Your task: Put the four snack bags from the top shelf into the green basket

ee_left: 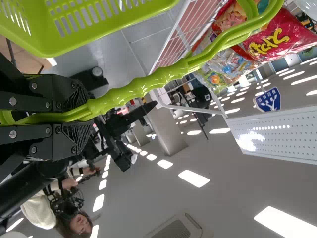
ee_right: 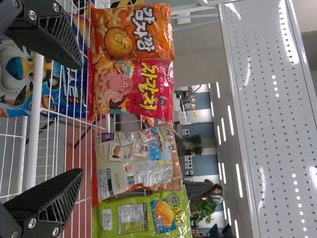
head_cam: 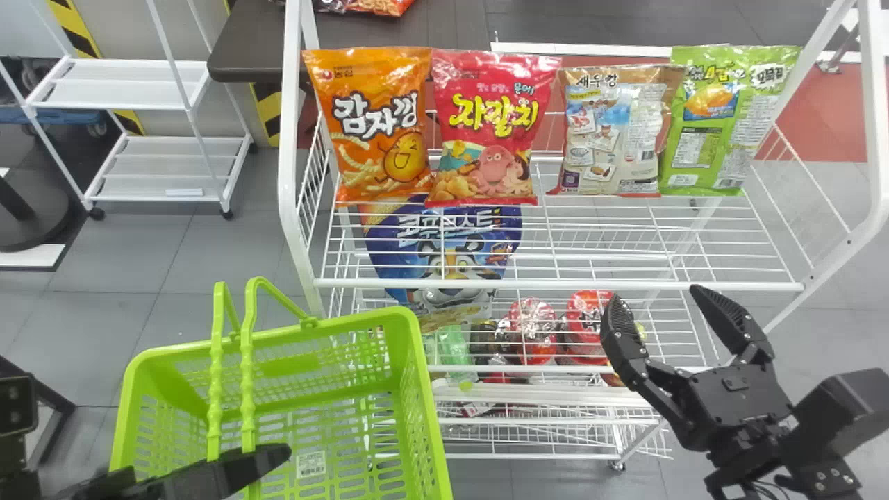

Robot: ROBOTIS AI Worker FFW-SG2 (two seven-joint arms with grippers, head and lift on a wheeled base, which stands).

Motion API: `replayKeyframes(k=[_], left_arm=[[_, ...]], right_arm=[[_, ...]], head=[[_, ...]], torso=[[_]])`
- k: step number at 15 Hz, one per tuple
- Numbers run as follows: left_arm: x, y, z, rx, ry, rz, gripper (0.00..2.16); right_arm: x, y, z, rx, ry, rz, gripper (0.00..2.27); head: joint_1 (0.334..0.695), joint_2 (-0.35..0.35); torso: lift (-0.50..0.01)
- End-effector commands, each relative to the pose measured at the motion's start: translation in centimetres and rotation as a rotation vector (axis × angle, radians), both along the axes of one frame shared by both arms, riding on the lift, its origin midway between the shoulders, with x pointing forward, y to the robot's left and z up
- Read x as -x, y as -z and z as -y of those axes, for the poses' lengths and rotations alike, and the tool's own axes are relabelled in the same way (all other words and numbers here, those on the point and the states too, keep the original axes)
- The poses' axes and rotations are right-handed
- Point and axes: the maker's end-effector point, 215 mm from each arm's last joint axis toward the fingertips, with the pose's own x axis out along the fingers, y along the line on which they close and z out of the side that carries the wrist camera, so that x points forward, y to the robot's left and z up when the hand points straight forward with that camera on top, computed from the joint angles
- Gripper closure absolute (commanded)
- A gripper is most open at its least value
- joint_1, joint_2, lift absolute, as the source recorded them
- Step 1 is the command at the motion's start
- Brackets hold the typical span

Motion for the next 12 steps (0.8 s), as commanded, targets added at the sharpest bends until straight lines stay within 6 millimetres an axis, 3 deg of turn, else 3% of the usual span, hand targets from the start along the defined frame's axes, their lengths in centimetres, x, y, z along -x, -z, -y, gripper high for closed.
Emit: replayKeyframes(k=[1,8,10,12], left_arm=[[0.1,-0.1,0.0,0.009,0.005,0.001,2.15],[0.0,-0.1,0.0,0.008,0.005,0.004,2.15],[-0.1,-0.2,0.0,0.009,0.004,0.006,2.15],[-0.1,-0.1,-0.1,0.009,0.004,0.001,2.15]], right_arm=[[0.0,-0.2,-0.2,-0.014,-0.004,0.004,0.06],[-0.2,-0.2,-0.2,-0.054,-0.005,-0.005,0.07],[-1.6,1.5,-1.2,-0.076,-0.037,-0.084,0.05],[-3.3,1.1,-2.6,-0.087,-0.064,-0.082,0.06]], head=[[0.695,-0.025],[0.695,-0.02],[0.695,-0.02],[0.695,-0.007]], torso=[[0.0],[0.0],[0.0],[0.0]])
